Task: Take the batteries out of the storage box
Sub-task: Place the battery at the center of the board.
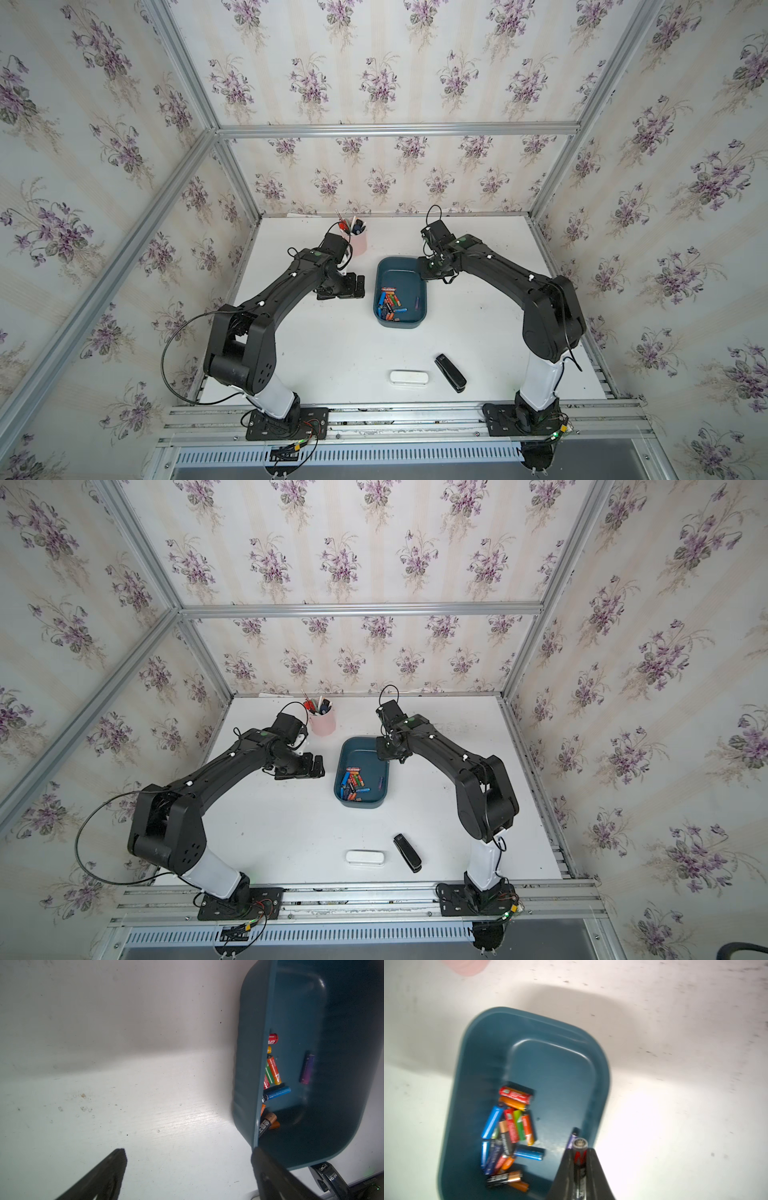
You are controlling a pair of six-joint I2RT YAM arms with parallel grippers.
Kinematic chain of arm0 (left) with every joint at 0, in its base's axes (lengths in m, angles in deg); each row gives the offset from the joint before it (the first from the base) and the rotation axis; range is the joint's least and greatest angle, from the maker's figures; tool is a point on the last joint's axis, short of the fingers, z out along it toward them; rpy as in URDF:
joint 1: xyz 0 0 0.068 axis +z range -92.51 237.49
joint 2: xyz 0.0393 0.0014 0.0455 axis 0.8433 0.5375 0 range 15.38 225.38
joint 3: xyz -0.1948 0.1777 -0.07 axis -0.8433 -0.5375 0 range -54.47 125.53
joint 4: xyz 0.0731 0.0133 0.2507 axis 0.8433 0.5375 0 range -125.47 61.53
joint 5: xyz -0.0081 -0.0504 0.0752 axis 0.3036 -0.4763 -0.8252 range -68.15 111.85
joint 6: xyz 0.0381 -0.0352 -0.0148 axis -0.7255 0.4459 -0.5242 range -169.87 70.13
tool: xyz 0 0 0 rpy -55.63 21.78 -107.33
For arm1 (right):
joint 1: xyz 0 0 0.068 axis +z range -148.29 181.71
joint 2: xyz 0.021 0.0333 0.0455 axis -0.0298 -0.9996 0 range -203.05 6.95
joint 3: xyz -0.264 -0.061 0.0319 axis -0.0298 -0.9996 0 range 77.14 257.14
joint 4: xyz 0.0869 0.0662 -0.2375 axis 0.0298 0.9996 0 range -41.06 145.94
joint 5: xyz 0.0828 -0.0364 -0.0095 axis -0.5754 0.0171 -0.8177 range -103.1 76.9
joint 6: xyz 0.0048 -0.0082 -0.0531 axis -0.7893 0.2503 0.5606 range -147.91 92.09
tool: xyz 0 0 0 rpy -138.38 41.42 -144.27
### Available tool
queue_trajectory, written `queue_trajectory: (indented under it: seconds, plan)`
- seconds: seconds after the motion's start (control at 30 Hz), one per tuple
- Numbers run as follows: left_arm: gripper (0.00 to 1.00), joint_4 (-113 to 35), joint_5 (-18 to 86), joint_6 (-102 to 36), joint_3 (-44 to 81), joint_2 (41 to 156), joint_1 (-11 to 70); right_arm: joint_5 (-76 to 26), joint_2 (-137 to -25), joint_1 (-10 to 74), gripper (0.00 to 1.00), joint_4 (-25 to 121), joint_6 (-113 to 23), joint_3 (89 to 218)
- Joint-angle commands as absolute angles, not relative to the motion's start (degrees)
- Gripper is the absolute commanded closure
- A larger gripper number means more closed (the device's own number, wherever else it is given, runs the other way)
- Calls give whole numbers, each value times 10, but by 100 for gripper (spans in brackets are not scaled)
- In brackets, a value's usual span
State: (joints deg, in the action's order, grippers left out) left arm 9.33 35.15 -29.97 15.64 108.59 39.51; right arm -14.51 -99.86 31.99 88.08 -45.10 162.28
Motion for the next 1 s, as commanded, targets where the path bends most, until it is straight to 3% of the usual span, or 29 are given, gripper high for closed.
queue_trajectory:
  seconds: [0.0,0.27,0.97]
  plan:
    - [2,93,353,-305,163,1091,395,-129,-987,290,87,883,-437,1590]
    - [2,92,356,-303,166,1103,392,-138,-1010,265,87,836,-431,1530]
    - [2,95,353,-302,165,1105,388,-151,-1079,262,85,804,-424,1526]
